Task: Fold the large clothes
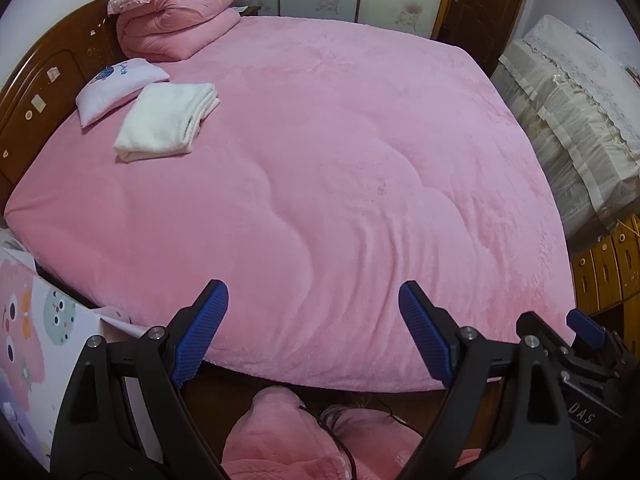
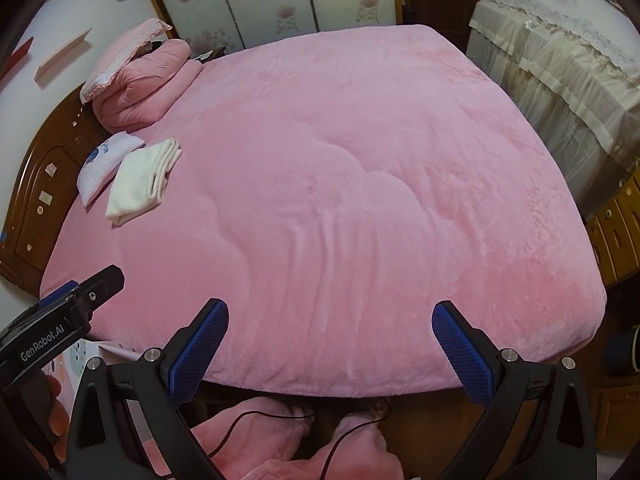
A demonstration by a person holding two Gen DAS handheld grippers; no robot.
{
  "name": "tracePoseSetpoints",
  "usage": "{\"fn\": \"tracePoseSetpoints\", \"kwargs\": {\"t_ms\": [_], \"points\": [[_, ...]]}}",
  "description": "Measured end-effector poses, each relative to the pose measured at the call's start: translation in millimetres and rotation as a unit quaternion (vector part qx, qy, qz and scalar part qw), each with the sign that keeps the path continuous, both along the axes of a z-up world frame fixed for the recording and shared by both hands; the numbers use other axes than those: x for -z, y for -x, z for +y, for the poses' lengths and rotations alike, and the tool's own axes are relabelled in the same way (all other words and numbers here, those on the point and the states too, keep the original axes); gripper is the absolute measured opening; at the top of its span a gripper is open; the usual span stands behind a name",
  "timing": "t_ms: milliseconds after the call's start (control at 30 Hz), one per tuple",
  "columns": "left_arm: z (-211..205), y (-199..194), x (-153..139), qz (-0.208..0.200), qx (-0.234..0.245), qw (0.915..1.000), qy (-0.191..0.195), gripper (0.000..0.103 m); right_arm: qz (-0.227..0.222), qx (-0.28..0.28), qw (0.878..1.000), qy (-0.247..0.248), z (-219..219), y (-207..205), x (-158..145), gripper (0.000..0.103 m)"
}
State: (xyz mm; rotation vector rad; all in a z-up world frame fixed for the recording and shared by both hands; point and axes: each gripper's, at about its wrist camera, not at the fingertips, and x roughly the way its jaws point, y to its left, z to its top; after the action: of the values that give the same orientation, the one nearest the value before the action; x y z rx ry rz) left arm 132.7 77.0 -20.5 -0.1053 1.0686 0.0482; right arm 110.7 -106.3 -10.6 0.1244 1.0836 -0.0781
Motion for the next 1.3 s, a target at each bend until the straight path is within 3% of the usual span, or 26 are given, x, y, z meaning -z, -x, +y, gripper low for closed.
{"fn": "tracePoseSetpoints", "kwargs": {"t_ms": [400, 500, 633, 1300], "points": [[-7.4, -34.1, 3.9, -0.001, 0.011, 0.9999, -0.007, 0.090, -0.009, -0.030, 0.999, 0.021, 14.4, -42.0, -9.5, 0.103], [-13.6, -40.2, 4.4, -0.002, 0.019, 0.9997, -0.017, 0.099, -0.016, -0.045, 0.998, 0.031, 22.3, -45.1, -12.9, 0.103], [-13.5, -48.0, 10.1, 0.008, 0.012, 0.9998, -0.014, 0.102, -0.017, -0.052, 0.998, 0.036, 30.0, -41.9, -13.5, 0.103], [-14.7, -44.5, 19.1, 0.012, 0.011, 0.9997, -0.017, 0.102, -0.008, -0.044, 0.999, 0.028, 29.0, -21.5, -19.8, 0.103]]}}
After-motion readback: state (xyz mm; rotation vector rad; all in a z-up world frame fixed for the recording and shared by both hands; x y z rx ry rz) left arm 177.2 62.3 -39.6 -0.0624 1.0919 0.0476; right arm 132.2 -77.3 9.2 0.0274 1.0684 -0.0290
